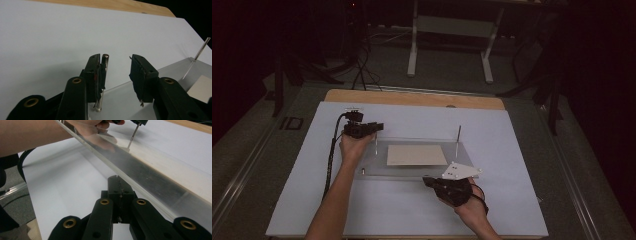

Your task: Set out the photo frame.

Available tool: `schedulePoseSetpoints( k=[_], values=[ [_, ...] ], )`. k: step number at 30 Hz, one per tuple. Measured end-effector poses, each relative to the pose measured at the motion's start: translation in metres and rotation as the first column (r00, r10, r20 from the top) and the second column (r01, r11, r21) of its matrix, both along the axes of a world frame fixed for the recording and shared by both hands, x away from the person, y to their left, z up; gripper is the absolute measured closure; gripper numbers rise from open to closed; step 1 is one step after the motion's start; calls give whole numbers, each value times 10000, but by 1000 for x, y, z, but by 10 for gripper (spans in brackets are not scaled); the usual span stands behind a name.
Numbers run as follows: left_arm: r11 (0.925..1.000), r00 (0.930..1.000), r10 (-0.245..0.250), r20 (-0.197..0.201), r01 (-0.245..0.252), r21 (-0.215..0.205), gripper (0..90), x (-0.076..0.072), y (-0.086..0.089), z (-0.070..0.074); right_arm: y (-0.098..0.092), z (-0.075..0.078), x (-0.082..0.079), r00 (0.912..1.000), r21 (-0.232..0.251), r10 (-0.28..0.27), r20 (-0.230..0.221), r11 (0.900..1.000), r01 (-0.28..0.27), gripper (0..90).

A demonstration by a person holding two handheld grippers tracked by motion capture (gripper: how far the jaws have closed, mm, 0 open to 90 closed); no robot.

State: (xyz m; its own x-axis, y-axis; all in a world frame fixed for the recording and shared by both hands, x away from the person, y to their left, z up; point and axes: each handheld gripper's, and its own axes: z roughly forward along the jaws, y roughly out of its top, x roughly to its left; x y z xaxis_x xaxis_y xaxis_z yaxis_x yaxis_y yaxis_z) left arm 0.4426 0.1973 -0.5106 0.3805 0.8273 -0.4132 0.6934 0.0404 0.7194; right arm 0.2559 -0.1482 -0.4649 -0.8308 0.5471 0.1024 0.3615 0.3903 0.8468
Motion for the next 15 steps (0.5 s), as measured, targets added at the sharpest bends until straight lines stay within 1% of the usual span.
schedulePoseSetpoints(
  k=[1, 2, 3, 4, 7, 8, 9, 10, 13, 15],
  values=[
    [10000, 10000, -31, 21, 31, 85, 601, -1, 1, 1, 0, 1, 1, 10000, 38, -17, -5, 10000, 17, 900],
    [10000, 10000, -31, 21, 31, 85, 600, -1, 1, 1, 0, 1, 1, 10000, 38, -17, -5, 10000, 17, 900],
    [9996, 9999, -41, 98, 39, 289, 600, -4, 2, 5, -1, 2, 2, 10000, 97, -4, -31, 10000, 4, 900],
    [9995, 9997, -119, 200, 113, 288, 601, -6, 3, 6, -1, 5, 3, 10000, 208, -66, -12, 9998, 66, 900],
    [9994, 9985, -227, 502, 212, 290, 600, -12, 6, 11, -3, 9, 6, 9998, 283, -173, 58, 9995, 171, 900],
    [9994, 9985, -227, 502, 212, 290, 600, -12, 6, 11, -3, 9, 6, 9998, 283, -173, 58, 9995, 171, 900],
    [9989, 9972, -314, 678, 290, 362, 600, -16, 8, 14, -4, 10, 6, 9998, 280, -189, 81, 9994, 187, 900],
    [9986, 9963, -366, 773, 334, 416, 597, -18, 8, 16, -4, 13, 8, 9997, 342, -223, 122, 9992, 219, 900],
    [9987, 9937, -418, 1041, 386, 332, 594, -24, 12, 19, -4, 16, 10, 9993, 321, -265, 267, 9992, 257, 900],
    [9994, 9930, -351, 1131, 342, 97, 594, -28, 16, 22, -4, 18, 12, 9990, 357, -313, 332, 9989, 301, 900]
  ],
)
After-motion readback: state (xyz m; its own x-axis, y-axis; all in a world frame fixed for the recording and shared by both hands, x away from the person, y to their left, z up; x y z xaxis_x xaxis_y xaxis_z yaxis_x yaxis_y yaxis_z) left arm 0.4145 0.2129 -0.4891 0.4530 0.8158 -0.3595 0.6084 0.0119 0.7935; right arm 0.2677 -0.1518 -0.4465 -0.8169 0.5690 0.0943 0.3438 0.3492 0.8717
